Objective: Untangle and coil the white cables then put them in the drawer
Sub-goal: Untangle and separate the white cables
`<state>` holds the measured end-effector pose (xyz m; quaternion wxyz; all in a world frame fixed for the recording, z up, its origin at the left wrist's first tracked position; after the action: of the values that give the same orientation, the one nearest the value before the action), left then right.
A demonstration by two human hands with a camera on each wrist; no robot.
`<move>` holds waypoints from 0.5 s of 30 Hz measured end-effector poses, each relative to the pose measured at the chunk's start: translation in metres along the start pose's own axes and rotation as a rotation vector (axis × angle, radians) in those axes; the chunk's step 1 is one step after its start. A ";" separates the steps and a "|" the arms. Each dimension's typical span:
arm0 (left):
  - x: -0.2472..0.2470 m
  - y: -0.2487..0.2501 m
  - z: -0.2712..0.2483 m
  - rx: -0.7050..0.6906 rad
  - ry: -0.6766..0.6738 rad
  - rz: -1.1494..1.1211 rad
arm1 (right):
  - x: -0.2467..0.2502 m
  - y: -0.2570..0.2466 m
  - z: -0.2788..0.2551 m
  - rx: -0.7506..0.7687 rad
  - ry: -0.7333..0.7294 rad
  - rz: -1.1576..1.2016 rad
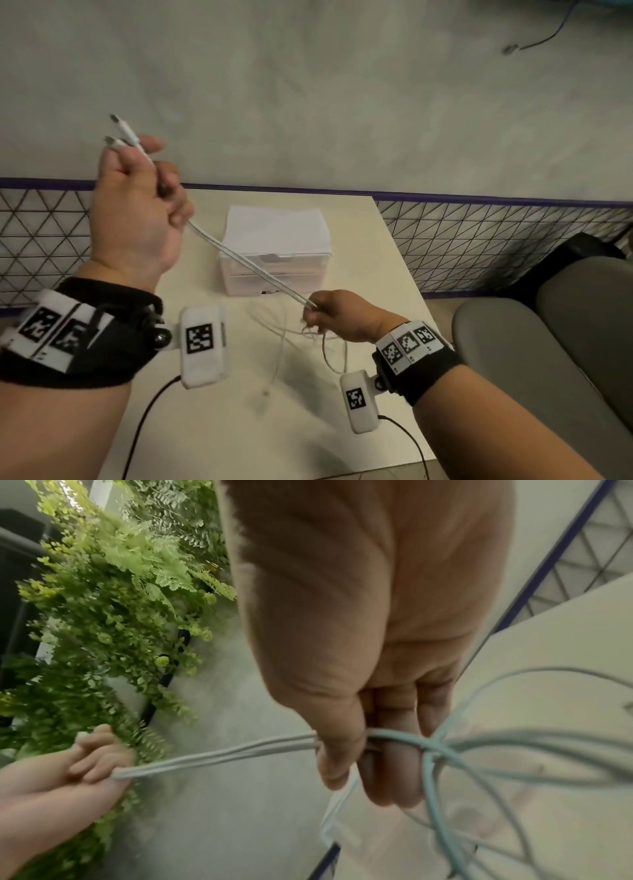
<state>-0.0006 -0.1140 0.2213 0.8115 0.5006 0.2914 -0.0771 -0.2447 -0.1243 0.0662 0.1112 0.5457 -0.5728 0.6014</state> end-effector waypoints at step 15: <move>-0.057 -0.122 -0.091 0.313 -0.936 1.346 | 0.079 -0.040 0.001 0.106 0.397 -0.084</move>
<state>-0.1339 -0.1052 0.1294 0.6426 0.5911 -0.4512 0.1846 -0.2434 -0.1509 0.1507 0.2181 0.4448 -0.4841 0.7213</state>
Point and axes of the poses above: each hand's wrist, its own z-axis towards the middle knuckle, its own x-axis out of the back of the hand, y = z × x, the point moved 7 cm from there along z, towards the middle knuckle, and after that the axes turned 7 degrees about -z, right-handed, at the moved point
